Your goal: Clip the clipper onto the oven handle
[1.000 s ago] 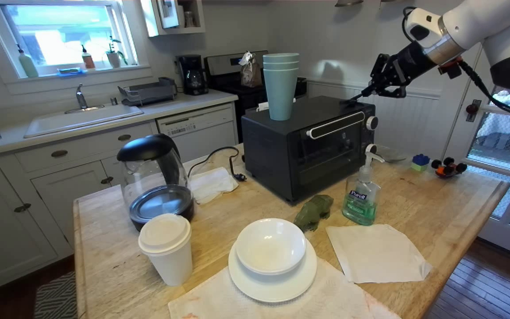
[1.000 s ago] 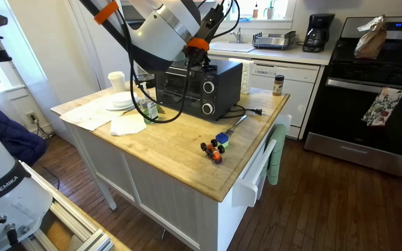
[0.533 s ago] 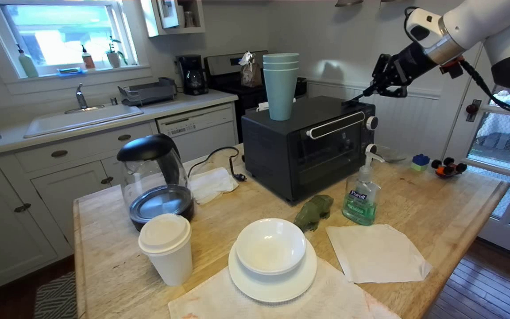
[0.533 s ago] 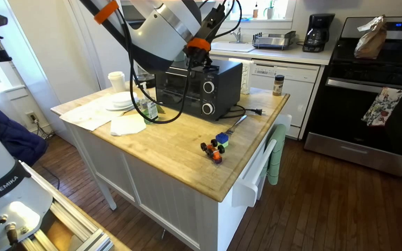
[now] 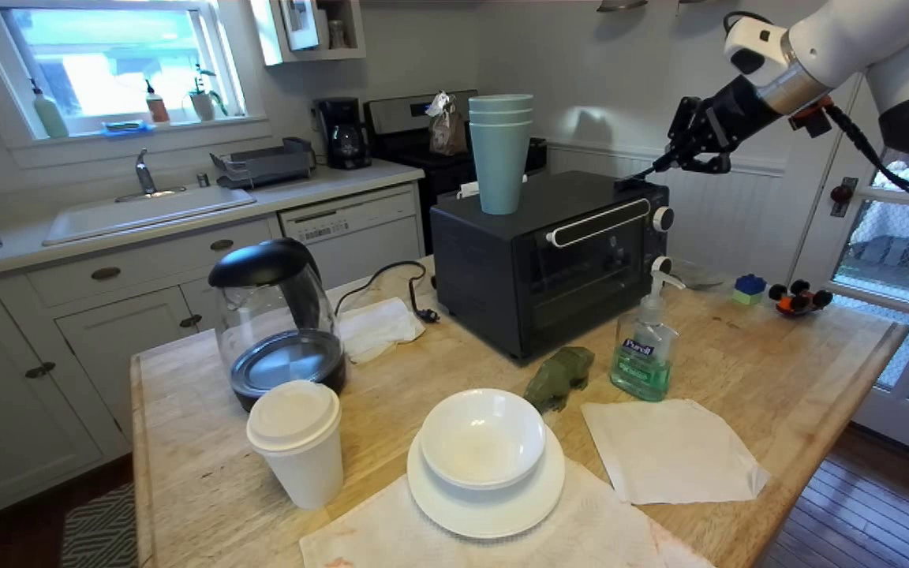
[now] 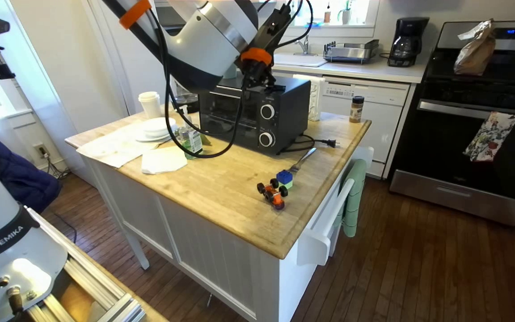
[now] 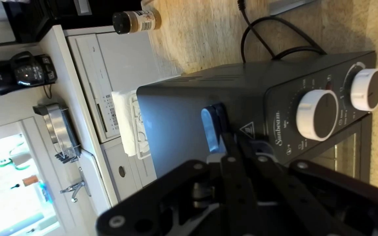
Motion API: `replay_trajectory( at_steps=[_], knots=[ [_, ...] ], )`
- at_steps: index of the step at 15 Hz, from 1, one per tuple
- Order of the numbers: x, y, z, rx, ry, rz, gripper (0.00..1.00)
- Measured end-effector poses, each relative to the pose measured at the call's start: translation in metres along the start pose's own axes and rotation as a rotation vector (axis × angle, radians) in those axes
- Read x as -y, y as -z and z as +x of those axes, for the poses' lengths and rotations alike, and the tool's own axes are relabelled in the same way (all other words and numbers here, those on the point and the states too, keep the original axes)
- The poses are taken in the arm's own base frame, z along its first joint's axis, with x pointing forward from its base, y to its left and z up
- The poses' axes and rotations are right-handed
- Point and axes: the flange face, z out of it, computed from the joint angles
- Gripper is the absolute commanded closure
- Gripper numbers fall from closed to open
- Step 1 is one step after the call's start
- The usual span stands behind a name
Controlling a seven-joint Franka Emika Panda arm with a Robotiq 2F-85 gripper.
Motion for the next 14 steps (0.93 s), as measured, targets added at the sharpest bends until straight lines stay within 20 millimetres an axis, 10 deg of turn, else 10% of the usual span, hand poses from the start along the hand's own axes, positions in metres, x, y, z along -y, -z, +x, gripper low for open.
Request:
replay_trajectory(
  at_steps=[14],
  knots=[
    [0.0039, 0.0023, 0.0094, 0.033, -0.007, 0.017, 0.99]
  ],
)
